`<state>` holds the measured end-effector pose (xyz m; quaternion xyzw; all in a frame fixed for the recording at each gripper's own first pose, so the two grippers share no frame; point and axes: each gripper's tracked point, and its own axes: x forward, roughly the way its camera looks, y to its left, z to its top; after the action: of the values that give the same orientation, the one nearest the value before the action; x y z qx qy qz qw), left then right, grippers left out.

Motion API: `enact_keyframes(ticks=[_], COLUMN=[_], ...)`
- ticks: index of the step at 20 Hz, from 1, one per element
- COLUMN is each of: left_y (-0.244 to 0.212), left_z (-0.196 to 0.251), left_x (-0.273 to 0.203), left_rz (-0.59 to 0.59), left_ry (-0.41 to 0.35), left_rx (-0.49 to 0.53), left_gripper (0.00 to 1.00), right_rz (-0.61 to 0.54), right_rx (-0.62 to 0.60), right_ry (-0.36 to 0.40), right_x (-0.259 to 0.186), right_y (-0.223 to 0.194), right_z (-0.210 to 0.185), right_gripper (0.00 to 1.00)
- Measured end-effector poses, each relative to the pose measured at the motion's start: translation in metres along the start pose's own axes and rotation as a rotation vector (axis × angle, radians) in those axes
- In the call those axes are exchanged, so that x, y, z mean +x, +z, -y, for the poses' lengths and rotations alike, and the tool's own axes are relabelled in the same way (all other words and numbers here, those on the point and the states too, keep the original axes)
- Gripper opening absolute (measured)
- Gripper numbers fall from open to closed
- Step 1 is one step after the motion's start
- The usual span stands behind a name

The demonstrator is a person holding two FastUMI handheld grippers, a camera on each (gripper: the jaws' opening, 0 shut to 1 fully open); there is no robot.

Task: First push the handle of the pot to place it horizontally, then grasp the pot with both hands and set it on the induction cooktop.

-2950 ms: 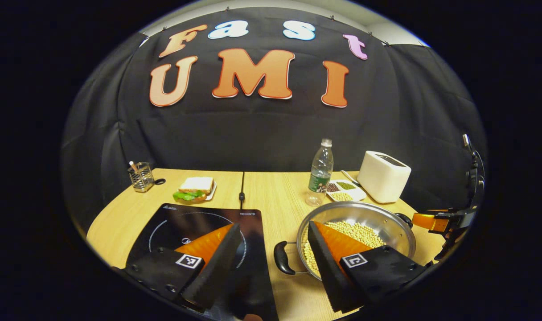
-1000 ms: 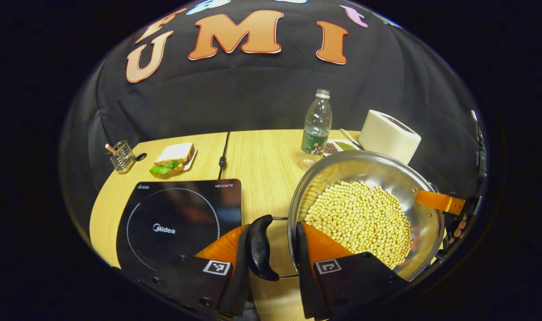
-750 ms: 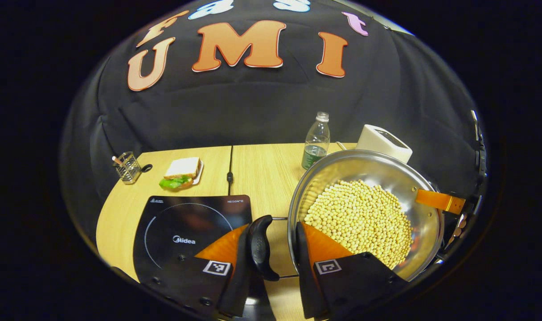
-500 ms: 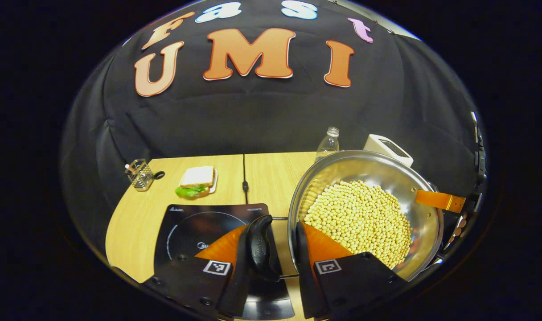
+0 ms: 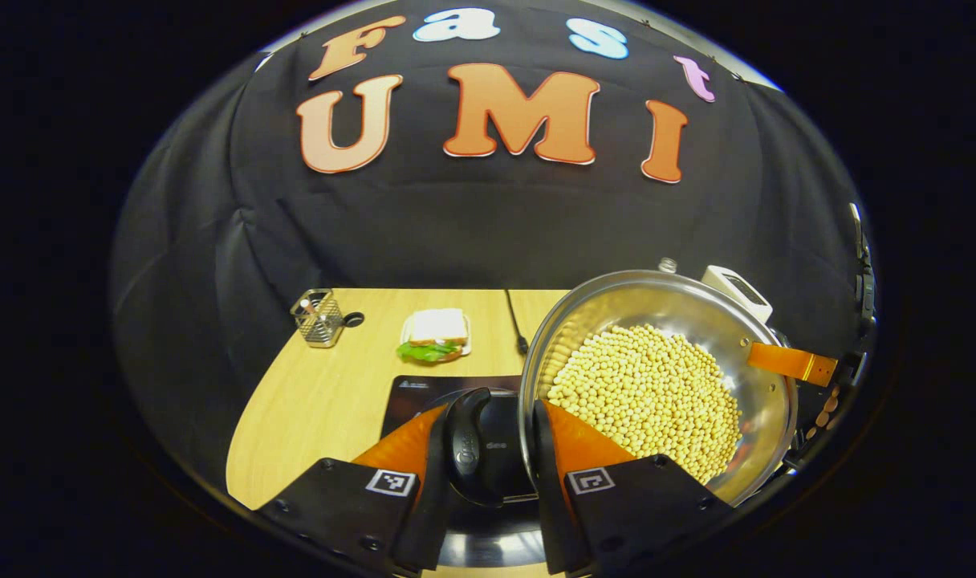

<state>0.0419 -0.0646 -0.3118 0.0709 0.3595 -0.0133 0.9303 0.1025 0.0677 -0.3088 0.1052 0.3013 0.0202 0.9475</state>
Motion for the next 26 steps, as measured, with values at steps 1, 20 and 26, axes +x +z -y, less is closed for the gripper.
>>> enact_keyframes(ticks=[1,20,26], left_y=[-0.002,-0.068,-0.065], left_z=[-0.012,-0.125,-0.125], left_x=[-0.001,0.038,0.037], left_rz=[-0.006,-0.143,-0.161], left_ry=[0.011,0.048,0.041], left_rx=[-0.005,-0.102,-0.090], left_gripper=[0.54,0.55,0.58], right_rz=[-0.008,-0.170,-0.195], right_rx=[-0.004,-0.079,-0.079], right_ry=[0.010,0.023,0.010], right_x=[0.004,0.069,0.075], right_y=[-0.004,-0.100,-0.114], right_z=[-0.011,-0.097,-0.091], right_gripper=[0.43,0.44,0.45])
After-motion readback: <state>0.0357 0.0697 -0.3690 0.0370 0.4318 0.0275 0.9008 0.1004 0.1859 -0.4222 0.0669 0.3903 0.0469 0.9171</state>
